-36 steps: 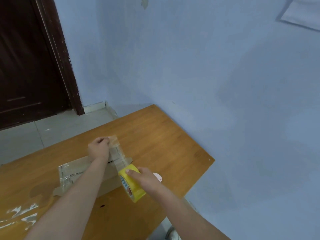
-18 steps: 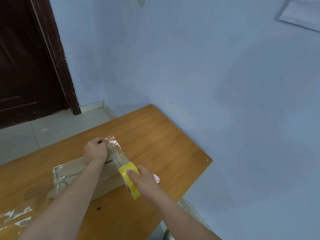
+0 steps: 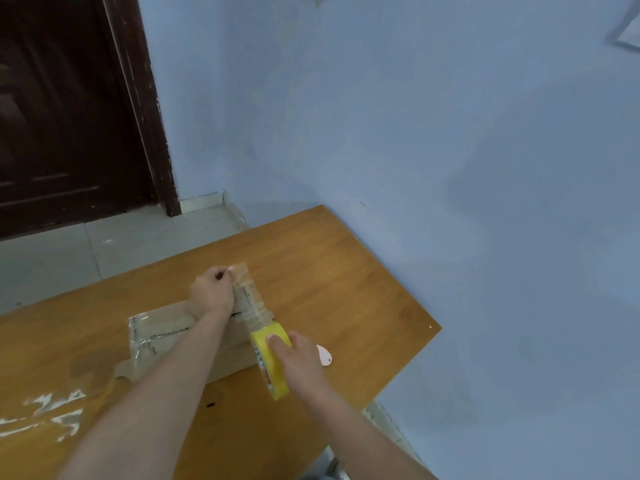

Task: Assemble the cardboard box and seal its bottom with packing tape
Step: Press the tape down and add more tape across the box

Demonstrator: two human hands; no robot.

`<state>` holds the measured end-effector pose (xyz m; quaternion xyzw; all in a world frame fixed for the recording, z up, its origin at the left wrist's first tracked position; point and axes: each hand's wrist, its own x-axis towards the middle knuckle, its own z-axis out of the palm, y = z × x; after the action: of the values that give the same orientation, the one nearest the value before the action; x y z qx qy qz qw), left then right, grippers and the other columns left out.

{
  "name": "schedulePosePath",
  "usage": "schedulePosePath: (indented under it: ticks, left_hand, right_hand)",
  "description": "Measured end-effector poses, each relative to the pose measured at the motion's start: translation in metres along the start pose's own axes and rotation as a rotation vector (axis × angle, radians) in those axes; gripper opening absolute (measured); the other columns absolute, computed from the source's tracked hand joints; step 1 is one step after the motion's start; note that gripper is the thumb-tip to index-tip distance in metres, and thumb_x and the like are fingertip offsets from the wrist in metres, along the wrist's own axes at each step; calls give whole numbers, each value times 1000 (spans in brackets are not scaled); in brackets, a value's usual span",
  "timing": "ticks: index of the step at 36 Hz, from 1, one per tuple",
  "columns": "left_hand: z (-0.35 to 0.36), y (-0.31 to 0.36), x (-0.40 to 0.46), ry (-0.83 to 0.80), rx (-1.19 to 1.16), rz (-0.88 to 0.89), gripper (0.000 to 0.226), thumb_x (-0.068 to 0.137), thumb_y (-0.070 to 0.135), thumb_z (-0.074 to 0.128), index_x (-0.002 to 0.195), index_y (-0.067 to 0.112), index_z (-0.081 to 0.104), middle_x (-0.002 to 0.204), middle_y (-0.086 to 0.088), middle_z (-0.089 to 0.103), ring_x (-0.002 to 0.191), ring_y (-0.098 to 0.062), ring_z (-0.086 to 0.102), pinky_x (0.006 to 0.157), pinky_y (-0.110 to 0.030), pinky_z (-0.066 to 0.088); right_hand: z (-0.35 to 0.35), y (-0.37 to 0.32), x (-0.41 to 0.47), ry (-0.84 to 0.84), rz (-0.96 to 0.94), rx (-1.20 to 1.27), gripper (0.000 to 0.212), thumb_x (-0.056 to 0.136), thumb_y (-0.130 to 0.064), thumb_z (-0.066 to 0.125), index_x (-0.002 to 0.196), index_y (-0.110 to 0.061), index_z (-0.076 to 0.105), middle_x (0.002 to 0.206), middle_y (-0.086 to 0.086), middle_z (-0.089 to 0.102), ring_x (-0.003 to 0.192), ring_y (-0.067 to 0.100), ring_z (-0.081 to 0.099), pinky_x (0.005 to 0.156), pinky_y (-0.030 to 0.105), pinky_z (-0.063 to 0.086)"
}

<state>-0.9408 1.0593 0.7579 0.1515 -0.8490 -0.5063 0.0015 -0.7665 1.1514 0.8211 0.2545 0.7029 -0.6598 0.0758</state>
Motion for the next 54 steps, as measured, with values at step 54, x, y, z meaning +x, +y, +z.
schedulePosePath:
  ticks: [54]
  left_hand:
    - [-2,-3,-11,5,130,29,26,91,42,53,101,26,71,94,-1,71,79,-21,58,63,-26,36]
  right_hand:
    - [-16,-3,-3,-146,26,-273,17,90,-27,52,76,-18,55,39,-12,53,34,2,51,38,13,40]
